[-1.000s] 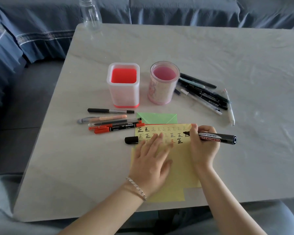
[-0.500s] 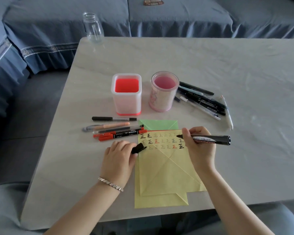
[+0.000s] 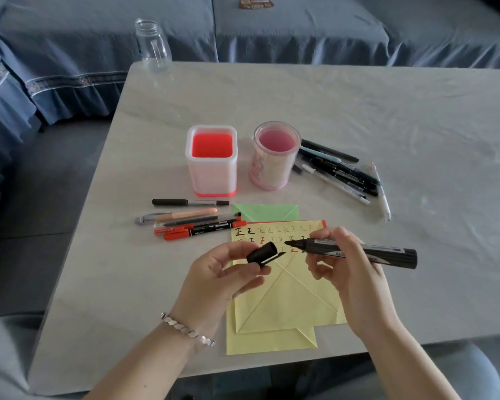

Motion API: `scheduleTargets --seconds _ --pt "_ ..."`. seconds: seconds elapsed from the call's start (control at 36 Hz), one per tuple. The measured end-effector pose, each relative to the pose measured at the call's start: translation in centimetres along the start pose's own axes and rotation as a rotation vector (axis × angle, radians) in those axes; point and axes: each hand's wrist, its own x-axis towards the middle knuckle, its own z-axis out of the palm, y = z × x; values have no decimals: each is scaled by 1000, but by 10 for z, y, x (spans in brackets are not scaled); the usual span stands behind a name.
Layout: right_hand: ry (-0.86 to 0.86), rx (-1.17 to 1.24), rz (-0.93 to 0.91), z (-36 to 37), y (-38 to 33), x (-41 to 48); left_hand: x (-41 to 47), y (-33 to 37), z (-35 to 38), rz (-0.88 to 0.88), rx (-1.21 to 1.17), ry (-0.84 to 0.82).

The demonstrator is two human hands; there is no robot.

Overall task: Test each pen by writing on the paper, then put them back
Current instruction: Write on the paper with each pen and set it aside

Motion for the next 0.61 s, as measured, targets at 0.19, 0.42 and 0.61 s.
scheduleTargets --seconds 0.19,0.42,0.61 --pt "-12 -128 -43 3 -6 -8 -5 2 2 37 108 -27" --pt "-94 -201 -7 1 -1 -9 -8 3 5 75 249 -68" --pt "3 -151 -3 -1 -4 -5 -7 11 16 190 435 -125"
